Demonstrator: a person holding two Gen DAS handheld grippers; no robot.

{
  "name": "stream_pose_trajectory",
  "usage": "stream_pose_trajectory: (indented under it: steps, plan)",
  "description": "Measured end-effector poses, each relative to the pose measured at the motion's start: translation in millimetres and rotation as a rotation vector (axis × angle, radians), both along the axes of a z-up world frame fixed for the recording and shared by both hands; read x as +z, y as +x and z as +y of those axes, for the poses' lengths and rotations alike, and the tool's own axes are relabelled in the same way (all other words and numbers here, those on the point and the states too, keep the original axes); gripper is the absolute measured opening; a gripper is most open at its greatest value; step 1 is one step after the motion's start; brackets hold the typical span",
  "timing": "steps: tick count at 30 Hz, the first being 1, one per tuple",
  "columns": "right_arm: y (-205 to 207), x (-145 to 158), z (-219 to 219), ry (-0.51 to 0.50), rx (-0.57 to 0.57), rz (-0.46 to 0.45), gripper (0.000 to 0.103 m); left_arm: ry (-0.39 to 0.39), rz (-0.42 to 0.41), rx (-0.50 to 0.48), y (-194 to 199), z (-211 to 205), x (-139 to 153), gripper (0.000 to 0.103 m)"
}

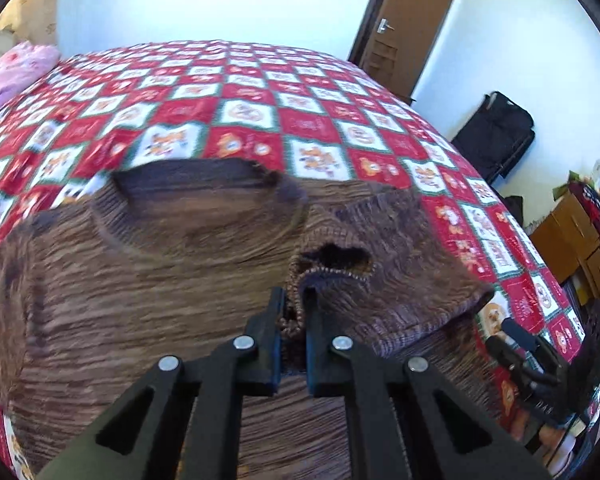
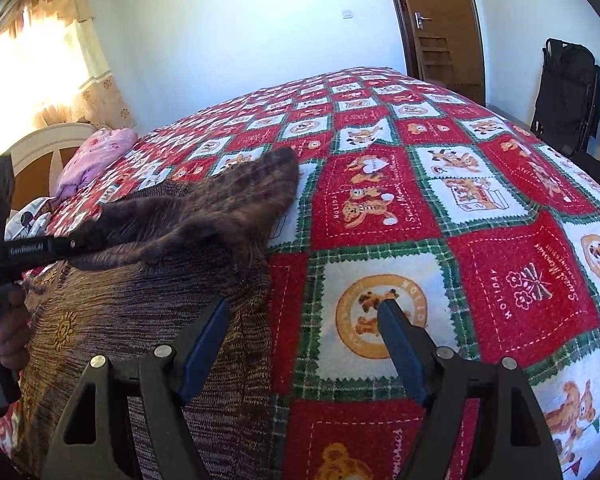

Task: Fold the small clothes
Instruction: 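Grasp the other sleeve with the left gripper and fold it across the body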

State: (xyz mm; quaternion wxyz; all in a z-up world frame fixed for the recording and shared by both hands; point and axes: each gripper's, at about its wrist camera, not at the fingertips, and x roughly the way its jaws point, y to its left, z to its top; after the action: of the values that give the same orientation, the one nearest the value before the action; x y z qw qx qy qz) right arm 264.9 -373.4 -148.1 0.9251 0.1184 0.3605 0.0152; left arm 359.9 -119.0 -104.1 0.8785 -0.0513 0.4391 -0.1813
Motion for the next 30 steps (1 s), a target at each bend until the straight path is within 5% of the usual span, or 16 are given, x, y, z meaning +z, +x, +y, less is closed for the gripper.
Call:
stream_pose_trajectory:
  steps: [9,11,14,15,16,17,20,23,26,30]
  plan:
    - [1.7,-3.1,3.0,-0.006,0.013,0.019,0.077,-0.102,0.122,0.135,10.6,41.0,-32.2,0.014]
    - [1.7,-3.6,3.3,-0.005,0.015,0.021,0.077,-0.112,0.133,0.166,11.9,47.3,-29.1,0.022]
    - [1.9,-3.7,4.2,-0.007,0.016,0.023,0.077,-0.109,0.103,0.206,10.6,56.1,-21.4,0.052]
    - [1.5,-3.3,4.4,-0.008,0.018,0.021,0.077,-0.056,0.074,0.243,10.0,57.7,-18.5,0.071]
    - [-0.5,-1.1,4.3,-0.009,0.013,0.01,0.077,0.027,0.04,0.291,9.2,58.3,-16.5,0.075]
    - [-4.9,4.8,5.0,-0.018,0.006,-0.018,0.077,0.084,0.032,0.311,8.8,58.2,-16.3,0.075]
    - [-9.2,29.3,20.3,-0.027,0.077,-0.08,0.077,0.081,0.023,0.248,-0.5,54.2,-13.2,0.075]
    - [11.3,50.3,56.7,-0.027,0.259,-0.076,0.077,0.177,-0.059,0.191,-19.4,38.5,-12.1,0.076]
    - [45.7,45.8,86.4,-0.017,0.366,-0.018,0.077,0.223,-0.067,0.144,-31.9,29.1,-25.5,0.076]
    - [81.0,-1.8,90.4,-0.074,0.278,0.191,0.078,0.193,-0.043,0.15,-43.3,44.9,-34.1,0.076]
